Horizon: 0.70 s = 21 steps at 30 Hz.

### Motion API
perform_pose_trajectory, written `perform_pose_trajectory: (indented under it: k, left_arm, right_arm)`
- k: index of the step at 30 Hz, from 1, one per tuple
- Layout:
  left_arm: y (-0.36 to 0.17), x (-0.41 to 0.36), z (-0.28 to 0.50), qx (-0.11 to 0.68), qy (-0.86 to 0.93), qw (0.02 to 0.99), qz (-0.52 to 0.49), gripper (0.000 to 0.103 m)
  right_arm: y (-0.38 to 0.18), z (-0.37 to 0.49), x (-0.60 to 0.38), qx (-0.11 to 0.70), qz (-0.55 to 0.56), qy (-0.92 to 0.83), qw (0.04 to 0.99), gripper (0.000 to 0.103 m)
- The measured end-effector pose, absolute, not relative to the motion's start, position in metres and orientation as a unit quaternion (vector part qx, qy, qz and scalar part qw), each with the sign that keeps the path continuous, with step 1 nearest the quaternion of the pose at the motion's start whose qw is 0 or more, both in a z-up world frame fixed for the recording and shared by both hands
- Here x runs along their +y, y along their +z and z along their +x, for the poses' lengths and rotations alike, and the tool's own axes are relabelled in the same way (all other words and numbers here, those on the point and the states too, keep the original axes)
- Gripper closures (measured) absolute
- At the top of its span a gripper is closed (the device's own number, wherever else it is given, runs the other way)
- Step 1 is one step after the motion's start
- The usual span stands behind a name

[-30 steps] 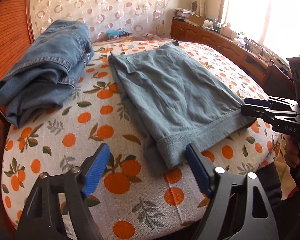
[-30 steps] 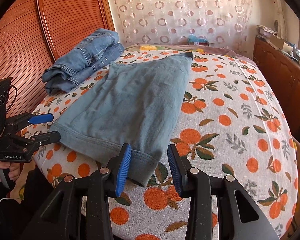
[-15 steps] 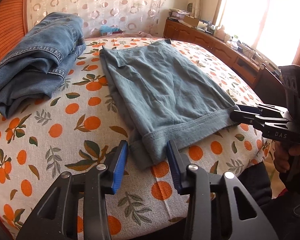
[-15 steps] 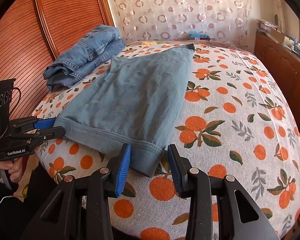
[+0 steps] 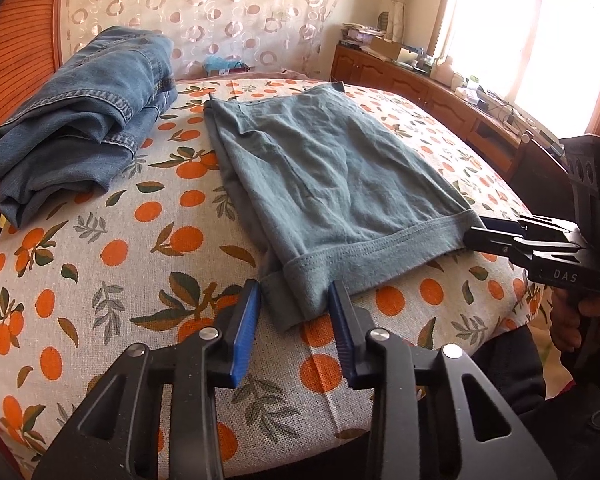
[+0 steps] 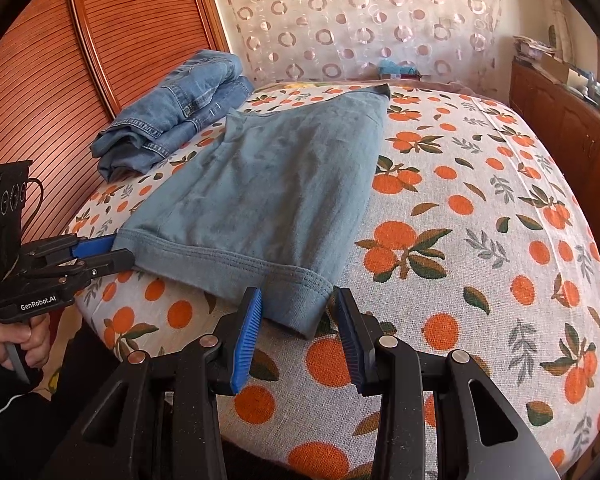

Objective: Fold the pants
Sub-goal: 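Close both tools on the grey-blue shorts' hem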

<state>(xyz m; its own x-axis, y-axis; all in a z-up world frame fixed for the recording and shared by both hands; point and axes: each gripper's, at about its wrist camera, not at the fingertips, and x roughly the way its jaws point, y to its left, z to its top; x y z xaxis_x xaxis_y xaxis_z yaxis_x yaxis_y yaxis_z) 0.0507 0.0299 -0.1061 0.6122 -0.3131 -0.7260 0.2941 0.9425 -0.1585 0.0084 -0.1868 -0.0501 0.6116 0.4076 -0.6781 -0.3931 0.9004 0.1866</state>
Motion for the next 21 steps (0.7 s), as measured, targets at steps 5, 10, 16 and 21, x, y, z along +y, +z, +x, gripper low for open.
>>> perform_pose_trajectory:
  k: [5,10,16,21]
  left_arm:
    - [-0.107,0.032,0.049,0.403,-0.173,0.898,-0.023,0.077]
    - [-0.105,0.033,0.046,0.404,-0.184,0.896,-0.029,0.084]
    - [-0.099,0.035,0.032,0.402,-0.192,0.895,-0.027,0.087]
    - [-0.096,0.036,0.028,0.400,-0.194,0.895,-0.027,0.088]
  right_arm:
    - [-0.051,0.009,-0.188,0.383,0.011,0.230,0.894,0.078]
    - [-0.049,0.006,-0.193,0.382,0.025,0.244,0.891,0.090]
    - [-0.046,-0.006,-0.192,0.387,0.020,0.256,0.886,0.092]
    - [-0.042,-0.014,-0.192,0.384,0.020,0.260,0.886,0.092]
